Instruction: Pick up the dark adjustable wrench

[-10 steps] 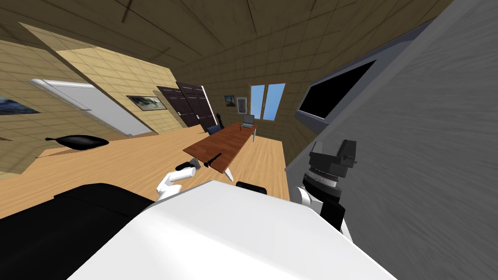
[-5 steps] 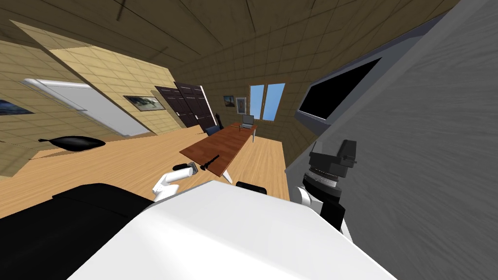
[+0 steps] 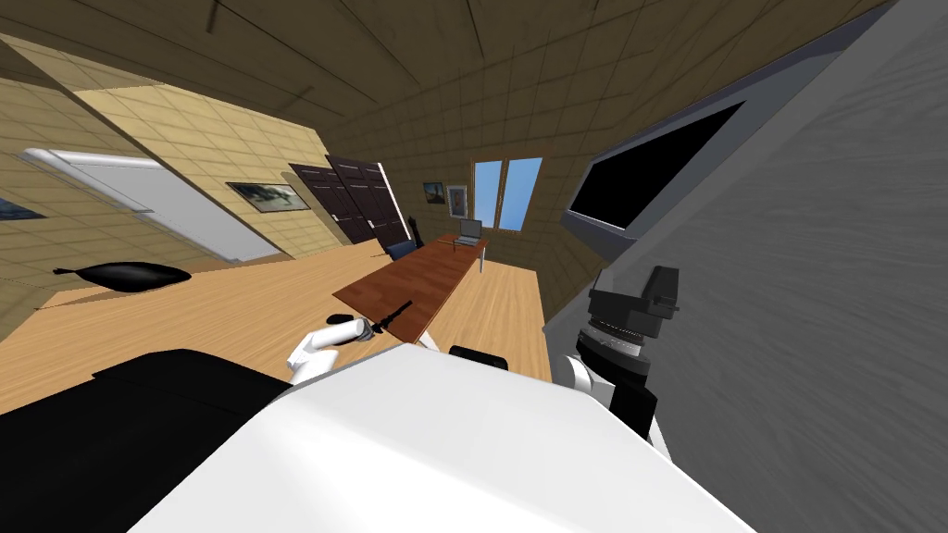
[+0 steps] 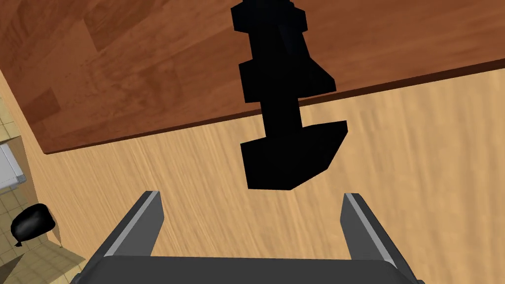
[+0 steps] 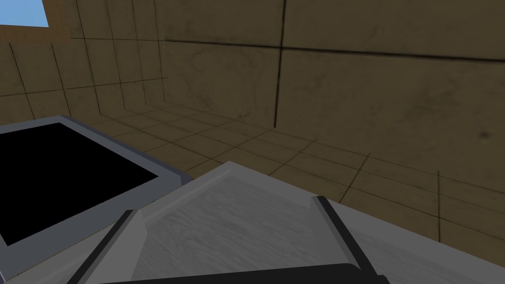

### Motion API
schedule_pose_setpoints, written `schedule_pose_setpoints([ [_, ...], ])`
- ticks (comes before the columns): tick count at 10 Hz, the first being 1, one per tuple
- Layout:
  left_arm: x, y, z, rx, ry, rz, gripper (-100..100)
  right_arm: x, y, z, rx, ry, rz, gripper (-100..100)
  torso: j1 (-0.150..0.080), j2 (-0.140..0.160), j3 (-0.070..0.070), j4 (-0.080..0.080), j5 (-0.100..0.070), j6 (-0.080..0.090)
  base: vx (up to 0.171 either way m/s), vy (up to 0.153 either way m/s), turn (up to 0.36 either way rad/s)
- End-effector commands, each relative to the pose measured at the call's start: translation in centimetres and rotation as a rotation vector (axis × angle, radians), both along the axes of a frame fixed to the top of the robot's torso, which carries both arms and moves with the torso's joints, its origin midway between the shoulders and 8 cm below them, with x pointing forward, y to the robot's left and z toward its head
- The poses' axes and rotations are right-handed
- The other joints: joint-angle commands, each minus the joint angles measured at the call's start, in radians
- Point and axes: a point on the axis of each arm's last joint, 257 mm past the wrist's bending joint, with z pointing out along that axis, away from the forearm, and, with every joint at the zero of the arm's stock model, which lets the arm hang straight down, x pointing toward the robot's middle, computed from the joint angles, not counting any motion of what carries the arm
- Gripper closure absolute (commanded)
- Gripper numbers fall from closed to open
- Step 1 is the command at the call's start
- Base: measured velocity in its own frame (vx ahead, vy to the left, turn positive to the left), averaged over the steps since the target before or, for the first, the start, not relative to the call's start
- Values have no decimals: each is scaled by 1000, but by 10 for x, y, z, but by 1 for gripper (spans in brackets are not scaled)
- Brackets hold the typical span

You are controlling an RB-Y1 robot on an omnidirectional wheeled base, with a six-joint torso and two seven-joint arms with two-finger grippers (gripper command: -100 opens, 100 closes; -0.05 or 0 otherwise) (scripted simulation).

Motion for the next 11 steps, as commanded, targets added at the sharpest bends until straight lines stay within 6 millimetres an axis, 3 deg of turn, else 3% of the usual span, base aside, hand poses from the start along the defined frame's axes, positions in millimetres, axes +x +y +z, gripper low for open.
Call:
schedule_pose_setpoints([
  [1,-16,2,-8,-52,33,48,-100,0,0,0,0,0,0,0,0,0,0,0,0,0,102,-10,-20],
  [11,-72,-20,-38,-267,186,200,-100,0,0,0,0,0,0,0,1,-1,-1,0,0,0,89,10,-18],
])
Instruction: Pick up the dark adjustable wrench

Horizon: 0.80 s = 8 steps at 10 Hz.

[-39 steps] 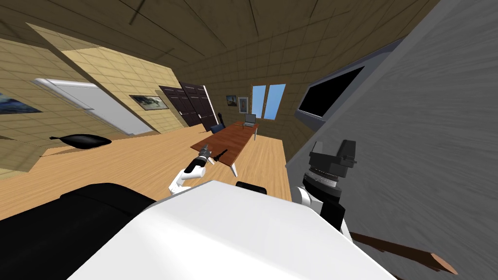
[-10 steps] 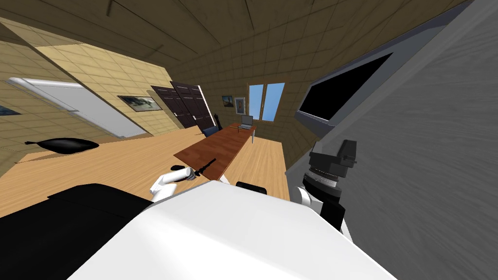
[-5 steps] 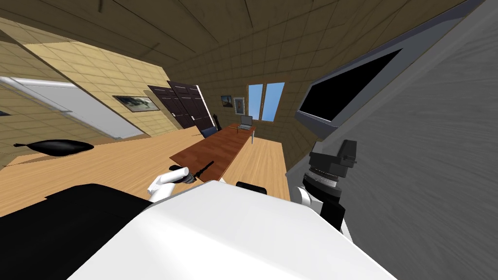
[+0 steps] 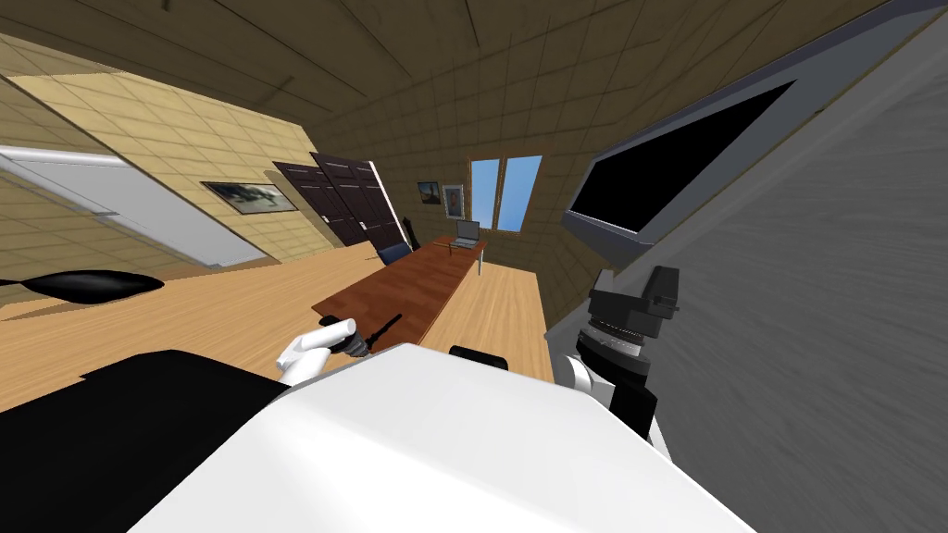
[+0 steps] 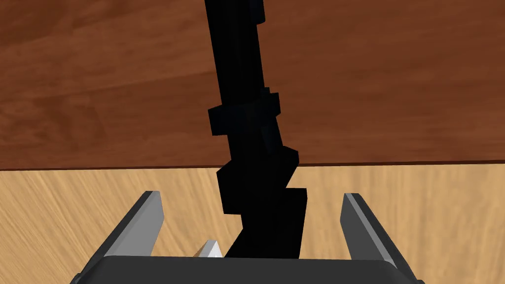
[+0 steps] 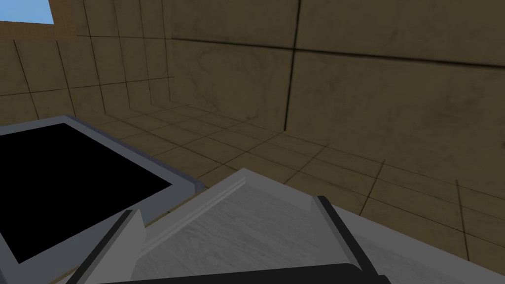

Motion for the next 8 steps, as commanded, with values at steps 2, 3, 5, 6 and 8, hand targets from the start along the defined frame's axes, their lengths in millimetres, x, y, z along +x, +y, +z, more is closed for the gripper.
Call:
schedule_pose_setpoints([
  [2,-18,-12,-7,-83,50,58,-100,0,0,0,0,0,0,0,0,0,0,0,0,0,111,29,-37],
  [3,-20,-14,-7,-92,59,60,-100,0,0,0,0,0,0,0,1,-2,-1,0,0,0,120,27,-19],
  [5,-34,-26,-11,-161,101,103,-100,0,0,0,0,0,0,0,-1,-1,-1,0,0,0,112,12,-33],
  [6,-39,-31,-12,-189,118,119,-100,0,0,0,0,0,0,0,0,-1,-1,0,0,0,110,38,-44],
  [8,-47,-39,-13,-231,145,143,-100,0,0,0,0,0,0,0,1,-2,-1,0,0,0,124,42,-33],
])
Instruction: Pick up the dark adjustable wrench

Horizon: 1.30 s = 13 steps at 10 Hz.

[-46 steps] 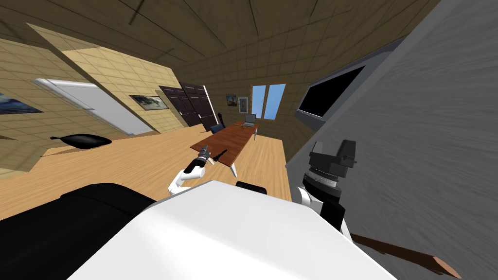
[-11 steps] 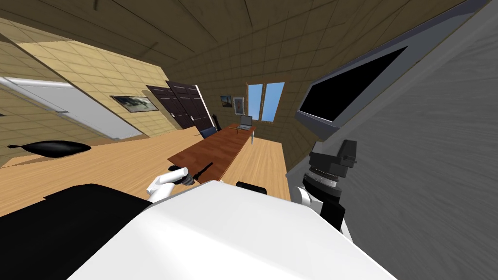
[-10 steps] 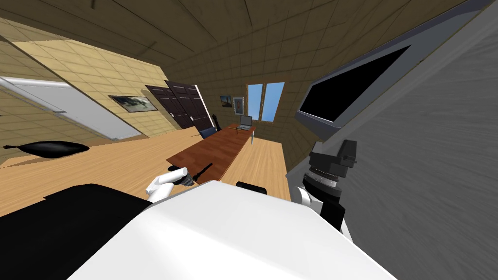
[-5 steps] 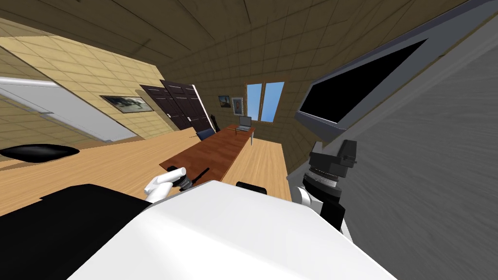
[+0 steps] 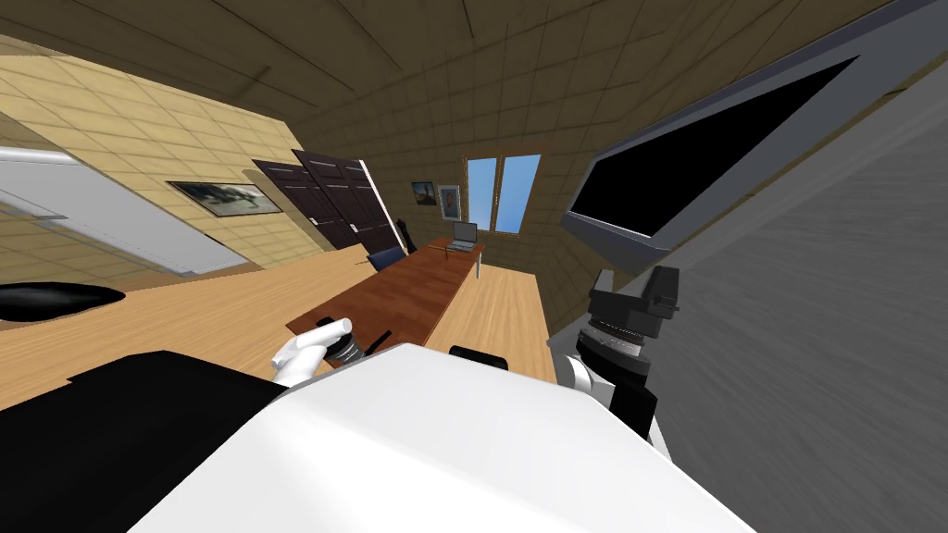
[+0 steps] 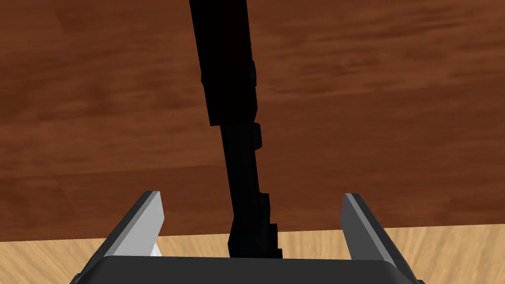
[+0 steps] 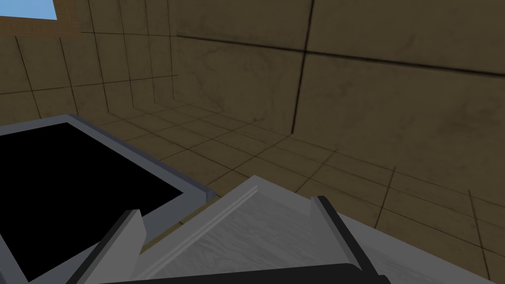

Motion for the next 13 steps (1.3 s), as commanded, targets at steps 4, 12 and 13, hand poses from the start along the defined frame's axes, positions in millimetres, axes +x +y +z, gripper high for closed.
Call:
schedule_pose_setpoints([
  [4,1,-12,-7,-26,16,29,-100,0,0,0,0,0,0,0,-2,6,4,1,0,0,28,27,-33],
  [12,23,-38,-26,-26,12,89,-100,0,0,0,0,0,0,0,-1,13,7,3,0,0,-83,42,-81],
  [13,22,-36,-24,-27,13,83,-100,0,0,0,0,0,0,0,-1,13,8,3,0,0,-36,14,-17],
])
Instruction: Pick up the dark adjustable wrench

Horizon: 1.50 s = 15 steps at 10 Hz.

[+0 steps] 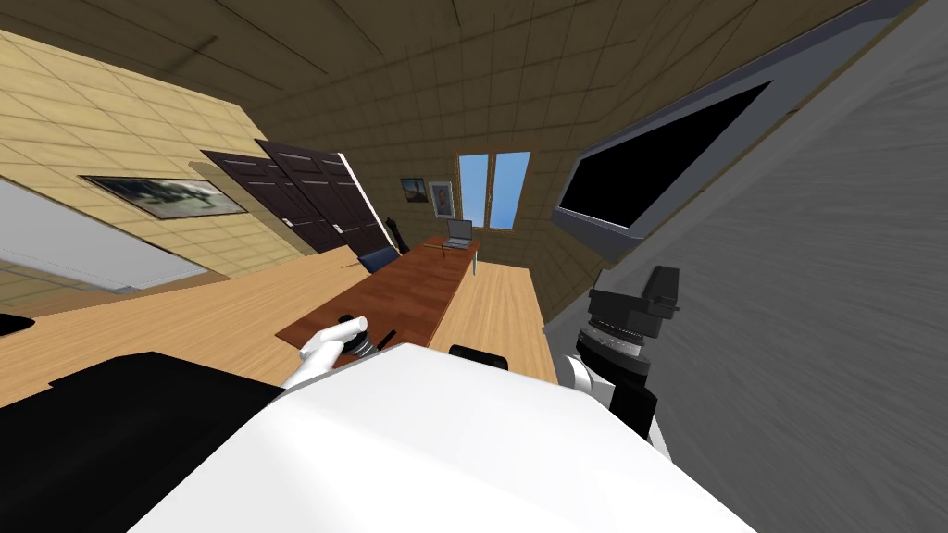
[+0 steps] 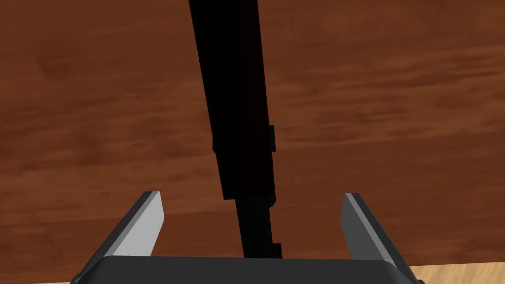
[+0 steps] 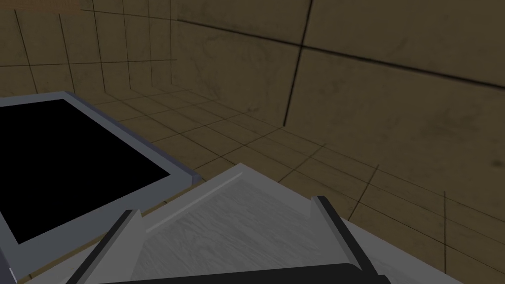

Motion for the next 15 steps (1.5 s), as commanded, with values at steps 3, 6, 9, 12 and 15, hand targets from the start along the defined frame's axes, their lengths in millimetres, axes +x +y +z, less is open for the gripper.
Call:
schedule_pose_setpoints([
  [3,-1,-1,0,-3,2,1,100,0,0,0,0,0,0,0,1,-3,-1,0,1,0,-2,1,1],
  [6,-1,-1,0,-3,3,2,0,0,0,0,0,0,0,0,3,-3,-2,0,1,1,0,0,0],
  [9,-10,11,8,0,1,-26,100,0,0,0,0,0,0,0,0,-8,-4,-1,0,0,83,-32,97],
  [12,-18,21,15,0,2,-49,100,0,0,0,0,0,0,0,0,-8,-5,-1,0,1,80,-42,77],
  [15,-27,31,23,0,3,-72,100,0,0,0,0,0,0,0,-1,-8,-4,-1,-1,1,71,-45,73],
])
